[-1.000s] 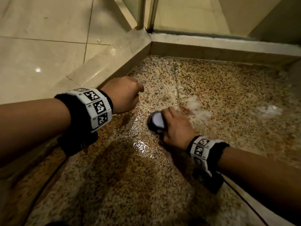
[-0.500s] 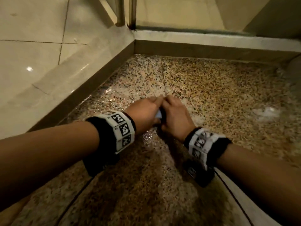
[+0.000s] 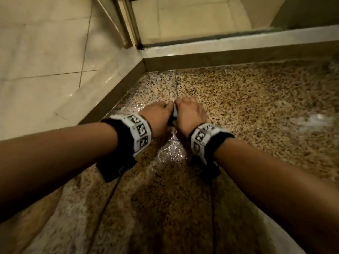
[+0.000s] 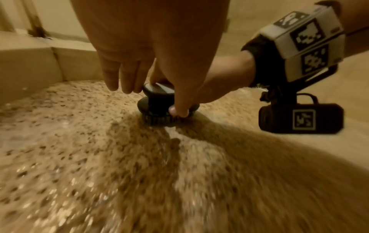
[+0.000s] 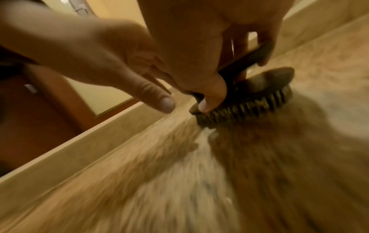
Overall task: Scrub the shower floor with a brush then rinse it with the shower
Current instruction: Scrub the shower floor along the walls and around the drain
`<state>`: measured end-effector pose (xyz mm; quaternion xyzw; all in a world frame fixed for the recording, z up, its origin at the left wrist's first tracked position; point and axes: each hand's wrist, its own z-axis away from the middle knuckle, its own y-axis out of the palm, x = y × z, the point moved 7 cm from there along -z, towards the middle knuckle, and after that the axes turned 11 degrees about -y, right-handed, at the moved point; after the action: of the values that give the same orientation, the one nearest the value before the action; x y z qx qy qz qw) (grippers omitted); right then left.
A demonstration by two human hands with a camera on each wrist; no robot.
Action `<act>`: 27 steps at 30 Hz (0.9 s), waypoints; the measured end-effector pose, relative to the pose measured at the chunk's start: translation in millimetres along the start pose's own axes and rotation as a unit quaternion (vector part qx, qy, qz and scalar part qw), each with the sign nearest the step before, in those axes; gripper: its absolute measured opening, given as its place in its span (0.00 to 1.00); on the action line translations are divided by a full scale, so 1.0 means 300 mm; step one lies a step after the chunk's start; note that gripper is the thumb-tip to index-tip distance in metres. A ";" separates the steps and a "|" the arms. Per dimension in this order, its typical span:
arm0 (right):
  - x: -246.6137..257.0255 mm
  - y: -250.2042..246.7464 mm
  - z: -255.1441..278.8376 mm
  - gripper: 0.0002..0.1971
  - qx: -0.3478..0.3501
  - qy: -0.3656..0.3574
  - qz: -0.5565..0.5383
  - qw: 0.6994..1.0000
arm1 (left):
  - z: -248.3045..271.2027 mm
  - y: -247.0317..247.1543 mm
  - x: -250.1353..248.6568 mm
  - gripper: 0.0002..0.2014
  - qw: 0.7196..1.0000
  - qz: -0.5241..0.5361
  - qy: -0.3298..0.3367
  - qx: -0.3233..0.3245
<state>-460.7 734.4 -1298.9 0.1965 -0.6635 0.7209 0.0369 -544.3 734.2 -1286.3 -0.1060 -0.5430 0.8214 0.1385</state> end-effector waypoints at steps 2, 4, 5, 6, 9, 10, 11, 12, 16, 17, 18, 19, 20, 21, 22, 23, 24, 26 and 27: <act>-0.003 0.012 -0.031 0.16 0.000 0.013 0.018 1.000 | -0.036 -0.037 -0.014 0.26 1.000 -0.011 -0.018 0.001; -0.006 0.038 -0.022 0.14 0.009 0.003 0.014 1.000 | -0.027 -0.042 -0.043 0.25 0.999 -0.039 -0.028 0.014; -0.010 0.048 -0.017 0.14 0.005 -0.003 0.020 1.000 | -0.020 -0.039 -0.055 0.26 0.998 -0.047 -0.026 0.013; -0.015 0.047 -0.017 0.14 -0.002 -0.004 0.030 1.000 | -0.017 -0.037 -0.063 0.27 0.999 -0.047 -0.027 0.009; -0.026 0.039 -0.022 0.16 -0.003 -0.009 0.042 0.999 | -0.024 -0.028 -0.064 0.23 0.999 -0.038 -0.021 0.000; -0.030 0.040 -0.024 0.16 -0.001 -0.014 0.044 0.999 | -0.034 -0.033 -0.060 0.20 0.999 -0.034 -0.019 -0.004; -0.034 0.041 -0.022 0.16 0.006 -0.020 0.037 0.999 | -0.046 -0.040 -0.055 0.16 0.999 -0.033 -0.017 -0.007; -0.038 0.041 -0.020 0.16 0.013 -0.024 0.023 0.999 | -0.053 -0.054 -0.052 0.14 0.999 -0.040 -0.017 -0.009; -0.061 0.034 0.009 0.21 0.033 -0.014 -0.042 0.998 | -0.084 -0.095 -0.063 0.16 0.998 -0.069 0.002 -0.005; -0.059 0.034 0.029 0.22 0.036 -0.016 -0.041 0.998 | -0.082 -0.103 -0.069 0.19 0.997 -0.075 0.017 0.005; -0.058 0.046 0.058 0.23 0.048 -0.019 -0.042 0.998 | -0.075 -0.100 -0.076 0.21 0.995 -0.085 0.034 0.027; -0.048 0.062 0.092 0.23 0.064 -0.028 -0.046 0.996 | -0.065 -0.091 -0.087 0.21 0.992 -0.099 0.059 0.054; -0.032 0.076 0.127 0.23 0.075 -0.046 -0.053 0.995 | -0.053 -0.073 -0.093 0.20 0.986 -0.119 0.085 0.076; -0.020 0.084 0.153 0.23 0.083 -0.064 -0.056 0.993 | -0.039 -0.054 -0.097 0.19 0.981 -0.139 0.106 0.088; -0.022 0.080 0.156 0.23 0.085 -0.074 -0.057 0.992 | -0.028 -0.044 -0.098 0.18 0.978 -0.150 0.120 0.080; -0.041 0.065 0.135 0.22 0.078 -0.063 -0.053 0.994 | -0.026 -0.050 -0.102 0.16 0.977 -0.154 0.134 0.058; -0.067 0.050 0.096 0.22 0.066 -0.037 -0.052 0.996 | -0.042 -0.063 -0.104 0.14 0.977 -0.157 0.143 0.031; -0.119 0.014 0.013 0.22 0.035 0.019 -0.056 0.998 | -0.094 -0.109 -0.104 0.13 0.978 -0.153 0.143 0.002; -0.128 0.009 -0.002 0.21 0.028 0.038 -0.066 0.997 | -0.111 -0.124 -0.105 0.12 0.979 -0.144 0.143 0.006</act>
<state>-426.3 742.8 -1314.2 0.2134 -0.6272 0.7419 0.1036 -499.8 766.0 -1264.2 -0.1421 -0.5222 0.7726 0.3320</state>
